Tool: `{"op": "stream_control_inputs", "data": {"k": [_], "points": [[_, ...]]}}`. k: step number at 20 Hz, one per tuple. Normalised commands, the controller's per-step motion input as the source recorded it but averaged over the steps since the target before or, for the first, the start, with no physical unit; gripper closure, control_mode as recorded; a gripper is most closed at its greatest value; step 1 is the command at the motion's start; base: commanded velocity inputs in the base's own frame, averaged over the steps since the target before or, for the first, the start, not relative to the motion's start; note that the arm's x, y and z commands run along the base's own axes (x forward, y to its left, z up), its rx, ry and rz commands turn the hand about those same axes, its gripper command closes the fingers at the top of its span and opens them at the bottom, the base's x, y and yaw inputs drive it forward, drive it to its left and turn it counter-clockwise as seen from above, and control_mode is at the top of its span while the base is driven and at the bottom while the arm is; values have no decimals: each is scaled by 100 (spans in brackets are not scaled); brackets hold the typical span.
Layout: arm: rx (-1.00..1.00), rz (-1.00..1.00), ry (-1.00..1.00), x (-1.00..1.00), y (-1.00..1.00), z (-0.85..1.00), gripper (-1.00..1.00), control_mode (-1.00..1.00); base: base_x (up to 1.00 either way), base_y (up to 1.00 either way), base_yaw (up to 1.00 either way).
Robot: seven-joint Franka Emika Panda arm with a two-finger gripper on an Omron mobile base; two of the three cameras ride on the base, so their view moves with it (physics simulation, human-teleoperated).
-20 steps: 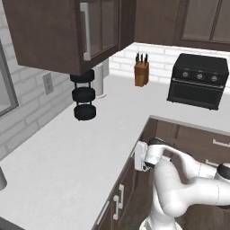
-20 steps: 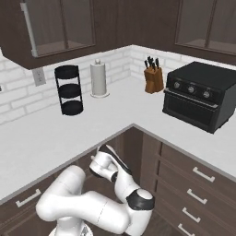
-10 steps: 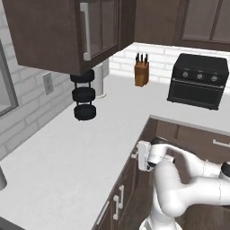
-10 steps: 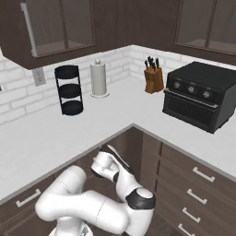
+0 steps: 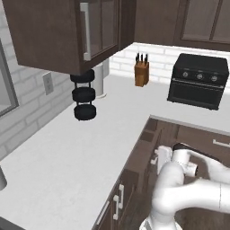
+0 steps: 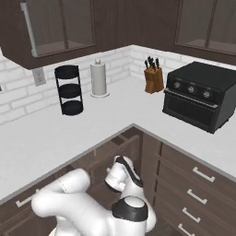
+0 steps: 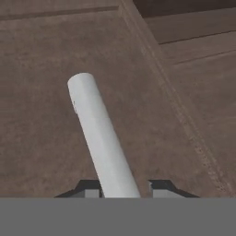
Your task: Take a straw from the drawer in front and place it inside the glass cup on the dining counter.
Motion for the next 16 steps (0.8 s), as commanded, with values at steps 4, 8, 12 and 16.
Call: {"op": "stream_control_inputs", "data": {"k": [4, 8, 12, 16], "points": [[13, 0, 0, -63, -100, 0, 100, -100, 0, 0, 0], [10, 0, 2, -59, -99, 0, 100, -100, 0, 0, 0], [9, 0, 3, -58, -92, 0, 100, -100, 0, 0, 0], [9, -1, 2, -62, -93, 0, 100, -100, 0, 0, 0]]}}
